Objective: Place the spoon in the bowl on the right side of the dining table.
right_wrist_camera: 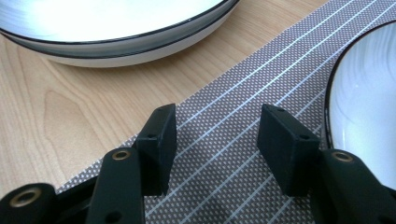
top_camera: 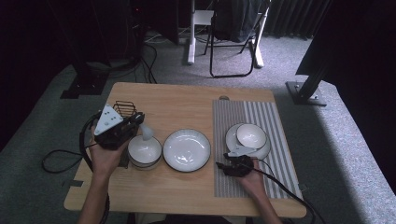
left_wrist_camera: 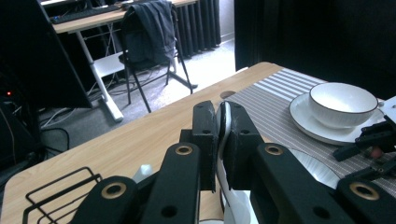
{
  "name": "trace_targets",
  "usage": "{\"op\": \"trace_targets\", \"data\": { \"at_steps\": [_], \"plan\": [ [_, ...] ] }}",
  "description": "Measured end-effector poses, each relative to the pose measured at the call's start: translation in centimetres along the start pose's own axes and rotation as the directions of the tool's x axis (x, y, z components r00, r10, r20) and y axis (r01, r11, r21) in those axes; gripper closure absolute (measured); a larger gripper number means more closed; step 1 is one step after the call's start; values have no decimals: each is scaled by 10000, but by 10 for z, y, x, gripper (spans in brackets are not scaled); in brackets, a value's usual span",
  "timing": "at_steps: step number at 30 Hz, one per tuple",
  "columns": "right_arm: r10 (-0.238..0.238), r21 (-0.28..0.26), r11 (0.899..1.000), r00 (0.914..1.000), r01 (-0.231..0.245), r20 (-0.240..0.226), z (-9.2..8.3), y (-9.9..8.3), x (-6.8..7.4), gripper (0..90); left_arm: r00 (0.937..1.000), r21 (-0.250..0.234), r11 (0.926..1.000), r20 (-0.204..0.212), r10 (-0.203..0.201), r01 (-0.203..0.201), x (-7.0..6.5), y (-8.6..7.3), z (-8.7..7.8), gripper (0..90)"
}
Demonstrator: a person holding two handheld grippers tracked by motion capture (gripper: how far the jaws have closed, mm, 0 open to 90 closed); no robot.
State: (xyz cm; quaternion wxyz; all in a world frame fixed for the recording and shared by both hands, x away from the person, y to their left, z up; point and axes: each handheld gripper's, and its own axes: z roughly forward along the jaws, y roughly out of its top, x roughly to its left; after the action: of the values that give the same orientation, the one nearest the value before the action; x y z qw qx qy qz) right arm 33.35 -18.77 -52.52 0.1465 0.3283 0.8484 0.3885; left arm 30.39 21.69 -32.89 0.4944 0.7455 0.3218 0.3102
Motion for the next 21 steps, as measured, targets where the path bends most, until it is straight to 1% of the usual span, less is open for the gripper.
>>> {"op": "trace_targets", "data": {
  "at_steps": [3, 7, 14, 16, 21],
  "plan": [
    [-30, 100, 9999, 9999, 31, -137, -1, 0, 2, 450, 10000, -26, 10000, 82, -25, 25, 1, 1, 2, 850],
    [-365, 153, 9992, 9985, 372, -403, -3, 0, 6, 437, 9997, -162, 9998, 240, -73, 77, 0, 3, 4, 850],
    [-803, 64, 9967, 9947, 809, -646, -7, -1, 12, 312, 9988, -215, 9996, 459, 190, -180, -6, 9, 8, 849],
    [-1002, 97, 9948, 9928, 1011, -661, -8, -1, 14, 289, 9984, -213, 9995, 515, 253, -242, -8, 11, 10, 850],
    [-1154, 122, 9931, 9905, 1167, -750, -9, -2, 16, 256, 9969, -219, 9991, 696, 377, -363, -13, 14, 15, 850]
  ]
}}
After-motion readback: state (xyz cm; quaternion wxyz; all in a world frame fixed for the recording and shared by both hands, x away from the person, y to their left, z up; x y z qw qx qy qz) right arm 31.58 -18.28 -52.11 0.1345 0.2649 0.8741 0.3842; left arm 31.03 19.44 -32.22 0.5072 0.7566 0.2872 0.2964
